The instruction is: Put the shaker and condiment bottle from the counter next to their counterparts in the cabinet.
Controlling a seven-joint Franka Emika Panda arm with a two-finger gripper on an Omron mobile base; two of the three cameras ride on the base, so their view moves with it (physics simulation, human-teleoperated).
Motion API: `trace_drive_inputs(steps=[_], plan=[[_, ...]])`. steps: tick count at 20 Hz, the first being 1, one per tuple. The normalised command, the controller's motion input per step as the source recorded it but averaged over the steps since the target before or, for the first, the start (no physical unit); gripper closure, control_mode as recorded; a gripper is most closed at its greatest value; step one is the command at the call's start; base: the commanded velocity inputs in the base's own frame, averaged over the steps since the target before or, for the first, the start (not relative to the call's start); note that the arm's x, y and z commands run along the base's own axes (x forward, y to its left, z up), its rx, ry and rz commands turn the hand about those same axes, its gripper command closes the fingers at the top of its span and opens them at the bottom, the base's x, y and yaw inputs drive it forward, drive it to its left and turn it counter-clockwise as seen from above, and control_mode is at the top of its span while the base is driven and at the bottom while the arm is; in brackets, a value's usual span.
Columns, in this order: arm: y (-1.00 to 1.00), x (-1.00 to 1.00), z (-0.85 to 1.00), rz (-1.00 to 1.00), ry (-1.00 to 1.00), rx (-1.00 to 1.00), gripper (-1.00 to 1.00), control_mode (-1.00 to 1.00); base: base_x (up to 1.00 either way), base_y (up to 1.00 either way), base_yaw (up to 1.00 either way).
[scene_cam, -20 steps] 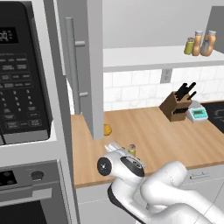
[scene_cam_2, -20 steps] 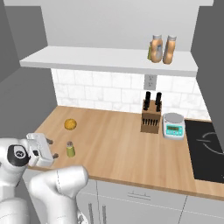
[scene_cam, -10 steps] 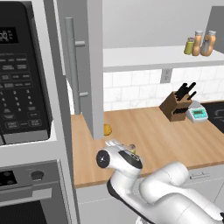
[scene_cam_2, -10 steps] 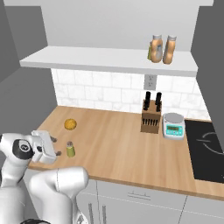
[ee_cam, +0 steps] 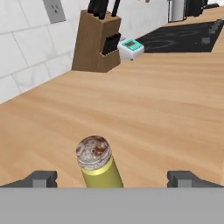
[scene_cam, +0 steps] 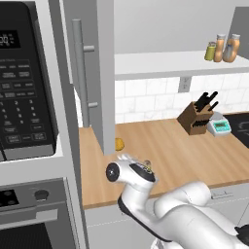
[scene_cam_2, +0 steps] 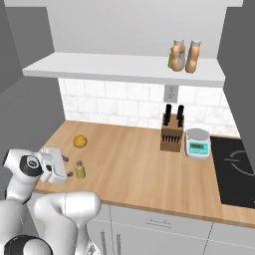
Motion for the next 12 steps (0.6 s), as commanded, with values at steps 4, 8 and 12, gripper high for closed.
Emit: trace_drive_inputs(steps=[4,8,12], plan=[[-0.20,0.18,-0.27,0.00,0.00,0.00,-1.00,-1.00,0.00,0.00,0.00],[-0.04,0.19,-0.41,0.00,0.00,0.00,-1.00,-1.00,0.00,0.00,0.00],[-0.02,0.29,-0.38,0.00,0.00,0.00,-1.00,-1.00,0.00,0.00,0.00]])
